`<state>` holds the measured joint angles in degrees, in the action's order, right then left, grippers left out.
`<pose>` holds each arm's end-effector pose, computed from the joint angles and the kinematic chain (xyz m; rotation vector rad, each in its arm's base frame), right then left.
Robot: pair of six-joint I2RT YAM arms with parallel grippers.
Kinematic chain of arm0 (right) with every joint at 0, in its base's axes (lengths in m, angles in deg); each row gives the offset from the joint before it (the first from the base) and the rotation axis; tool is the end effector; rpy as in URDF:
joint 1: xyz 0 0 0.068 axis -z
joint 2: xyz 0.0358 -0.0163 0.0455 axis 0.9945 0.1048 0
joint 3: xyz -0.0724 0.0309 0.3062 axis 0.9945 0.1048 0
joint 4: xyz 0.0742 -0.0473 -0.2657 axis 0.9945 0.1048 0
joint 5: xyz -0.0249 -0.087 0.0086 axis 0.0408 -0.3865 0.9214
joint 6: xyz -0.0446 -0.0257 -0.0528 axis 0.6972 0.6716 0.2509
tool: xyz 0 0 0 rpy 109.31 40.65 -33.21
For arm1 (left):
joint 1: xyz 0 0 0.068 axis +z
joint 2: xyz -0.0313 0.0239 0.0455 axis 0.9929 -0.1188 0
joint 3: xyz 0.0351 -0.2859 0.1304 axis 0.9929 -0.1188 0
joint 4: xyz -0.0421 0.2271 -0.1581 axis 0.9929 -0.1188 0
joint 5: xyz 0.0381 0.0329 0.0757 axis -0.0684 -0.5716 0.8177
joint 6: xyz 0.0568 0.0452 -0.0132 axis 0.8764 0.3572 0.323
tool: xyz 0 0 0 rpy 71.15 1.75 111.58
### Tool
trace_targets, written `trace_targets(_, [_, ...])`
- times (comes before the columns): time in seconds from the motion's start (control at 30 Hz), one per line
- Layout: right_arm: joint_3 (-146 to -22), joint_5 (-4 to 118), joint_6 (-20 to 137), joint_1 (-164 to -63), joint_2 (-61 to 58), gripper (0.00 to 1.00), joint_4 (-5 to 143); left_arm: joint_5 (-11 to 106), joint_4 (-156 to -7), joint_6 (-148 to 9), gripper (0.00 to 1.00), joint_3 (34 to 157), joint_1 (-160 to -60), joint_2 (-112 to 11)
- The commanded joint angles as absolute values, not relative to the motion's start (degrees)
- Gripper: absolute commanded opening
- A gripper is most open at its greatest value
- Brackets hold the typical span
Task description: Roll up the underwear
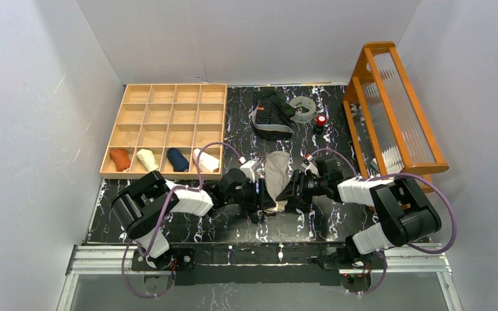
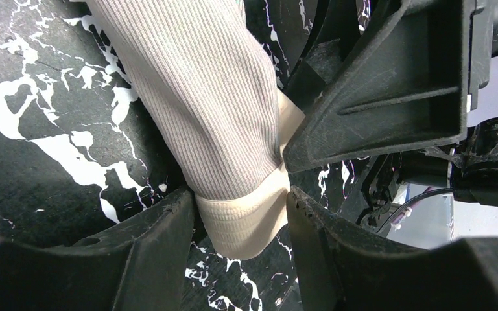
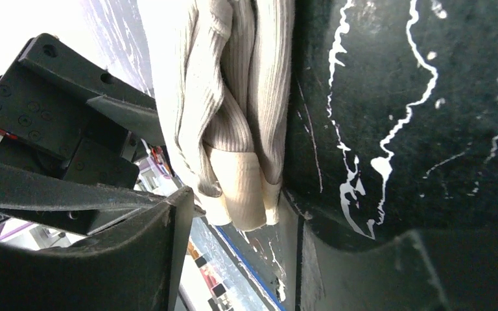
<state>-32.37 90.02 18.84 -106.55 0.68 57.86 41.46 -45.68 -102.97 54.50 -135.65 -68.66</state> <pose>0.2163 0.1331 0.1315 0.1976 2.6371 1.3456 0.1927 -0.2760 0.1584 0.3272 2.2306 -1.2702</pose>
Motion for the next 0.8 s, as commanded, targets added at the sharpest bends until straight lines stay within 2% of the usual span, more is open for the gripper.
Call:
trace_targets(0.0, [-31.95, 82.50, 19.64, -106.74, -0.73, 0.58, 62.69, 43.86, -47.61, -103.65, 0.52, 54.07, -136.53, -66.89])
trace_targets(0.1, [-32.62, 79.97, 20.64, -106.67, -3.35, 0.55, 65.47, 47.71, -49.26, -103.82, 0.52, 51.80, -136.53, -63.11])
trace_targets(0.2, [-34.33, 77.71, 22.70, -106.70, -6.54, 0.64, 69.96, 49.99, -54.37, -101.61, 0.54, 51.83, -136.53, -59.47])
trace_targets(0.27, [-35.33, 77.62, 24.48, -106.74, -7.96, 0.65, 71.19, 50.42, -57.20, -100.11, 0.56, 52.27, -136.53, -57.65])
trace_targets(0.53, [-36.39, 84.94, 26.20, -106.74, -3.77, 0.42, 65.99, 44.61, -60.21, -95.37, 0.56, 55.54, -136.65, -56.29])
trace_targets(0.6, [-36.41, 85.63, 25.88, -106.80, -4.07, 0.41, 65.19, 44.40, -62.95, -92.62, 0.56, 57.38, -137.06, -56.06])
trace_targets(0.7, [-37.26, 87.50, 25.43, -106.75, -4.04, 0.46, 64.79, 45.13, -68.13, -88.09, 0.57, 61.44, -138.09, -55.77])
trace_targets(0.77, [-37.51, 88.02, 25.00, -106.77, -4.07, 0.44, 64.32, 46.30, -71.46, -85.38, 0.59, 64.07, -138.79, -55.95])
